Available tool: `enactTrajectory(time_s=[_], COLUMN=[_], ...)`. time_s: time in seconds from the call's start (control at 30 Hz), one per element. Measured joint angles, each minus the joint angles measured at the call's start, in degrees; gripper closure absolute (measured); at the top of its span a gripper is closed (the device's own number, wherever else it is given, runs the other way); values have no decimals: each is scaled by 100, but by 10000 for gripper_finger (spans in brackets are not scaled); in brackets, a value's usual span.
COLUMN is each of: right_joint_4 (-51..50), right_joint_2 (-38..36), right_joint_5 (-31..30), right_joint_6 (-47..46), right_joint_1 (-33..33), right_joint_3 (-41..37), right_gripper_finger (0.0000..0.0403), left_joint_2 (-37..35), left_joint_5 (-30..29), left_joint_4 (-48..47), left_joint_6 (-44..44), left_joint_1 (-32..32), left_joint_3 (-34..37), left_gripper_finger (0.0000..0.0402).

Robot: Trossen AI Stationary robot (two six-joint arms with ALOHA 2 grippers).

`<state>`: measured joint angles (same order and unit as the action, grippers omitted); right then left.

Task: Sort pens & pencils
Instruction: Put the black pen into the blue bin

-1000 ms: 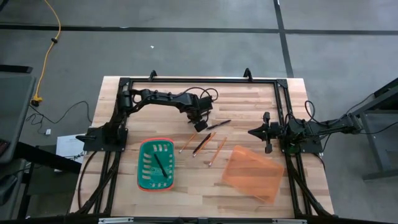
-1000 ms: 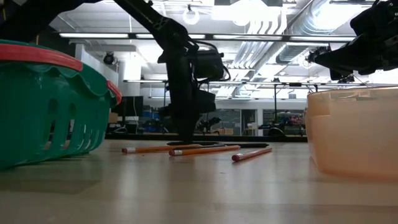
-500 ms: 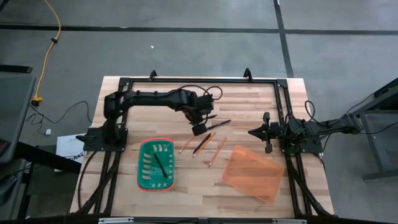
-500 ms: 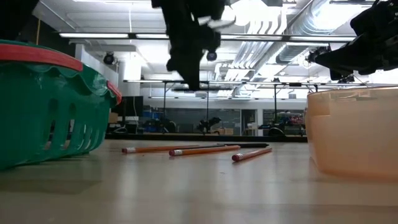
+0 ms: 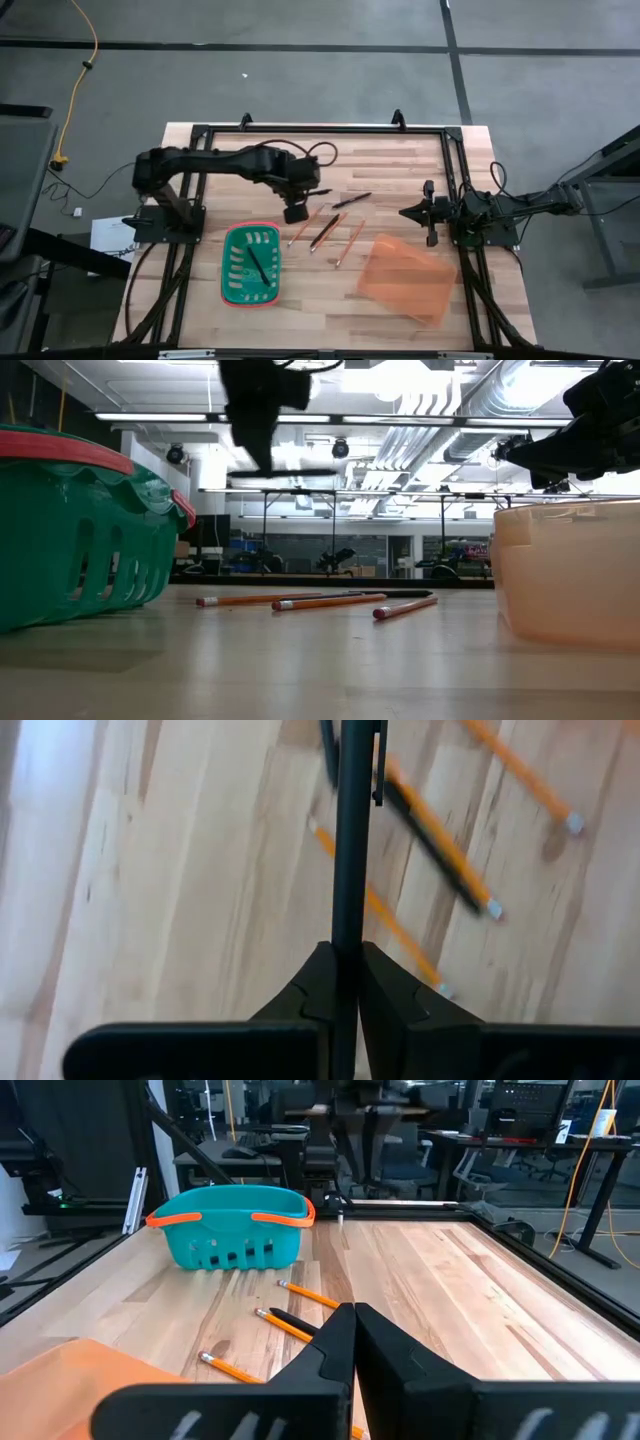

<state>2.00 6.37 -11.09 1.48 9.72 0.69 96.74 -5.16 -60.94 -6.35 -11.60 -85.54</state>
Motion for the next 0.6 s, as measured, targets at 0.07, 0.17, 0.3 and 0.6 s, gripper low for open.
enactTrajectory(time_s=[0.07,0.17,0.3,0.6], right_joint_4=[0,0,2,2], right_joint_2=[0,0,1,4], right_joint_5=[0,-2,-22,-20], right_joint_6=[0,0,0,0], right_joint_1=[2,1,2,1], right_joint_3=[0,0,0,0], right_gripper_finger=[403,403,403,403], left_joint_2=[-236,-707,-1269,-1664], left_joint_5=[-3,-3,18,105], left_joint_4=[221,632,1122,1190], left_joint_6=[22,38,4,-85], left_joint_1=[0,0,0,67], left_joint_3=[433,1101,1803,2198], left_gripper_finger=[385,383,387,384])
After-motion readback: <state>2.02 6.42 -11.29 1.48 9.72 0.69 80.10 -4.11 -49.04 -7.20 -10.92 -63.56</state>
